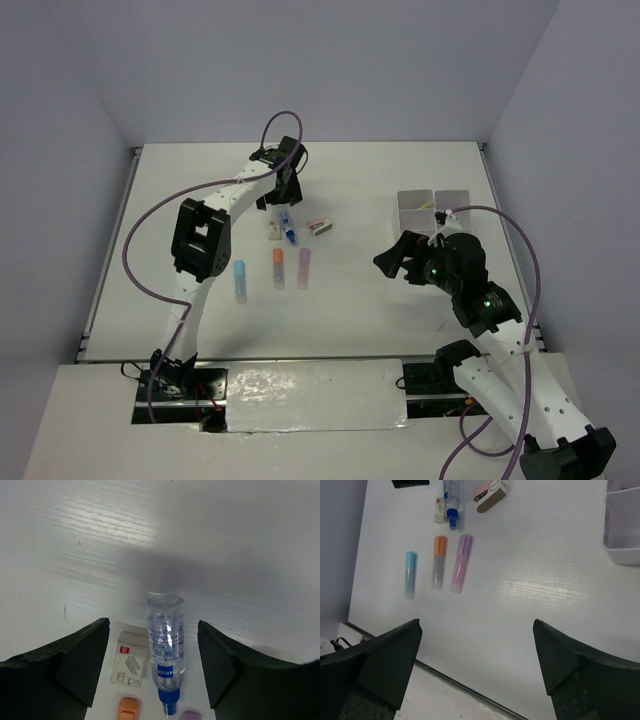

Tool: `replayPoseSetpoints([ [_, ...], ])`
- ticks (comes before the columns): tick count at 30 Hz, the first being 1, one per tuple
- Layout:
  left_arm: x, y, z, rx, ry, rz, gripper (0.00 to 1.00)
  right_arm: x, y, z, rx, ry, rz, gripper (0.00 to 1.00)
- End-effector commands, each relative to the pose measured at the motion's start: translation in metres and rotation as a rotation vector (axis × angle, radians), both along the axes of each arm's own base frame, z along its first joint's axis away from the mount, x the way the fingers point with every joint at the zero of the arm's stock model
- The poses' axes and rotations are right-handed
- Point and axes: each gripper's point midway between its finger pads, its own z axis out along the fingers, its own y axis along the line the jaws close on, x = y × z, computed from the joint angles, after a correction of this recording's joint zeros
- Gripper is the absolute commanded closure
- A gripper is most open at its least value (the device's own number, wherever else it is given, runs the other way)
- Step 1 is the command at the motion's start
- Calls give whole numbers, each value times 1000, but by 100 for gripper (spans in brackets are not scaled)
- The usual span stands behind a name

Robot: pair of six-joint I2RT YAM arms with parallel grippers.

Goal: Sort the stationery into containers
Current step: Pick up the stationery from the center of the board.

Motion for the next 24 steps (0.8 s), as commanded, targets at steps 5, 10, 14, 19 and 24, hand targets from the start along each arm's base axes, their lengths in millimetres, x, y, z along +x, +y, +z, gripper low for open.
replayPoseSetpoints([
  [5,-2,-10,-38,-37,39,-23,18,-4,6,1,5,-18,50,0],
  [10,1,-14,-48,-43,43,-38,31,-6,5,4,7,-23,46,0],
  [14,7,-16,-43,-50,24,-40,62,-9,7,7,20,-35,55,0],
  [19,6,-21,-13,-104,-21,-22,97,-9,13,-3,37,-35,91,0],
  [24,-5,-48,69,-265,-192,-52,100,-7,24,-16,76,-33,132,1],
])
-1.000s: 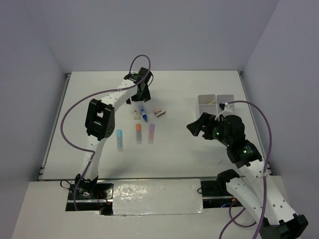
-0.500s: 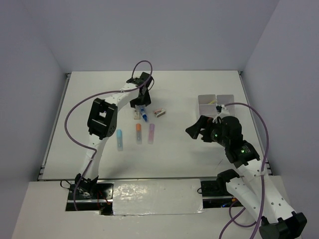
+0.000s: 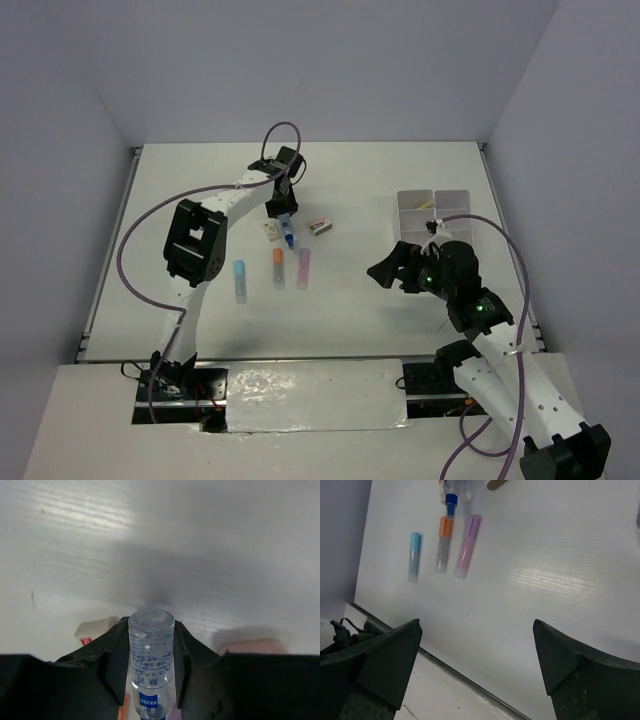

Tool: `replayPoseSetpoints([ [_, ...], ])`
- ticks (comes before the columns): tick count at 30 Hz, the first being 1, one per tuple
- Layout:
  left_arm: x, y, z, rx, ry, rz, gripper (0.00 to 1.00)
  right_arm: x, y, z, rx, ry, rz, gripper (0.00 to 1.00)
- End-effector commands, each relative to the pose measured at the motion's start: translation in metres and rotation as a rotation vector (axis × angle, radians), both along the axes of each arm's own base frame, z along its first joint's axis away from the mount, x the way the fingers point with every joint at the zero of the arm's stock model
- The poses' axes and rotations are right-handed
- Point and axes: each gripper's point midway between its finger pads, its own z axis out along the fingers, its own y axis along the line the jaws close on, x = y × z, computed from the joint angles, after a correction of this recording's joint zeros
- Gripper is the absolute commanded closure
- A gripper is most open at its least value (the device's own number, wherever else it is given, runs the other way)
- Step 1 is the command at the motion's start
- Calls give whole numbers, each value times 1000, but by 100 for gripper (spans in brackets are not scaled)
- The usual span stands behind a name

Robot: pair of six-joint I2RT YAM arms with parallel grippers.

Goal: Sort the stationery into containers
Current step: Pick up the stationery from the center of the board.

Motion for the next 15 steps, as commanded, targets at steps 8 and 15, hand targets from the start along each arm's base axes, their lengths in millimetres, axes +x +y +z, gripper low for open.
replayPoseSetpoints([
  [8,-77,-93,187,-440,-395,39,100,-3,29,46,259,-287,99,7],
  [15,-165,-132,256,-765,-572,83,100,-14,41,73,333,-417,180,22],
])
